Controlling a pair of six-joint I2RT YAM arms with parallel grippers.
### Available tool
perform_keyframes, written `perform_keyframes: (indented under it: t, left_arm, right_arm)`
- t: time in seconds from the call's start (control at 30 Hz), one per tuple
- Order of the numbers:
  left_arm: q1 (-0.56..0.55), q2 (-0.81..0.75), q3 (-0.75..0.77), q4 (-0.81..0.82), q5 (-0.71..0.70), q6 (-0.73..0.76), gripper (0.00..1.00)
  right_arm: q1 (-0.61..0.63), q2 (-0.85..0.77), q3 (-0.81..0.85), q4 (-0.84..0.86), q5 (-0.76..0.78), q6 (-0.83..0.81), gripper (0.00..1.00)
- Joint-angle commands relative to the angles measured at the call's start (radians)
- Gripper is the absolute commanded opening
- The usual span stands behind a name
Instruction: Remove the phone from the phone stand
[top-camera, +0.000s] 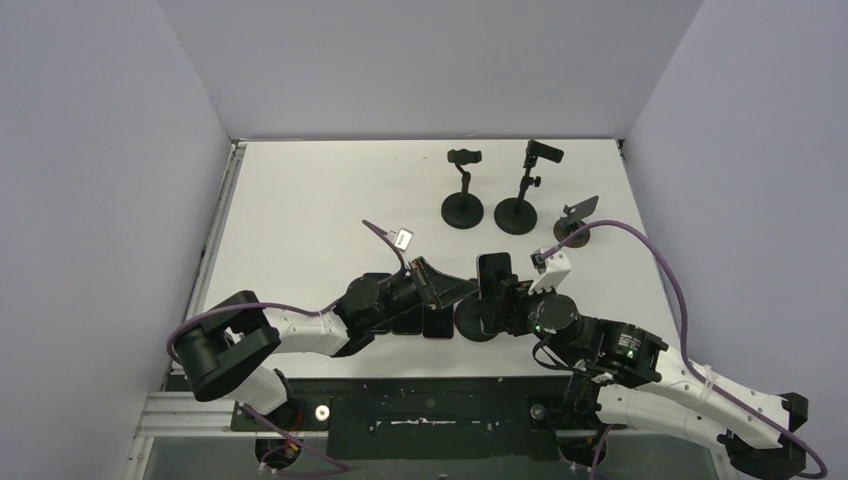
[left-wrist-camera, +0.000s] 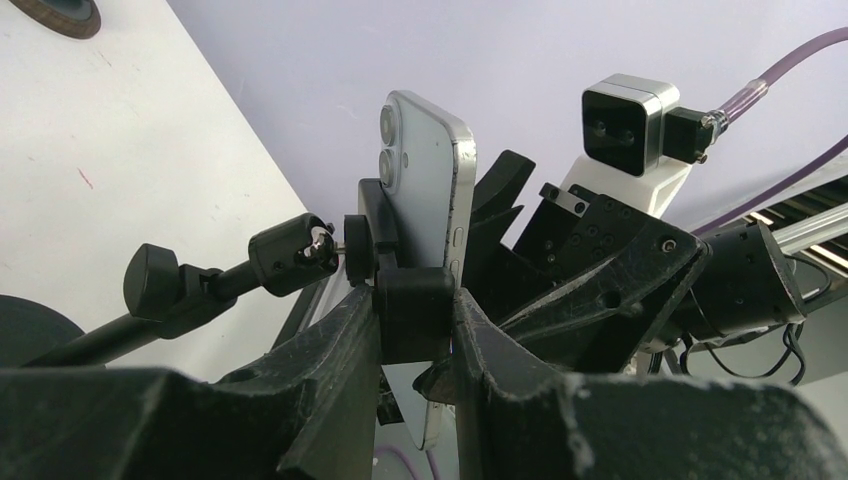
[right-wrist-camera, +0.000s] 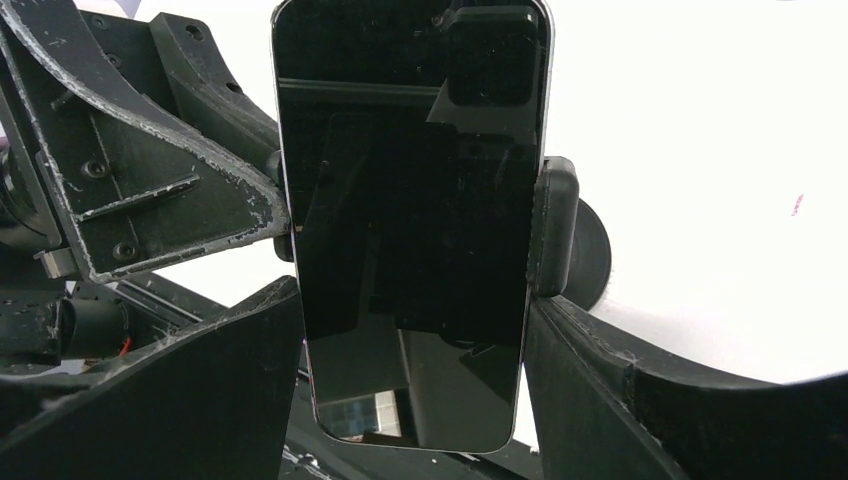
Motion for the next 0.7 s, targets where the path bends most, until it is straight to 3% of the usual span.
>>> perform_keyframes:
  t: [0.0, 0.67]
  left_arm:
    - [0.030, 0.014, -0.022, 0.062, -0.053, -0.011, 0.00]
    - [0.029, 0.043, -0.005, 0.035, -0.051, 0.019, 0.00]
  right_arm:
    - [-0.010, -0.043, -0.009, 0.021, 0.005, -0.040, 0.00]
    - [-0.010, -0.119, -0.018, 0.149, -0.168, -0.133, 0.00]
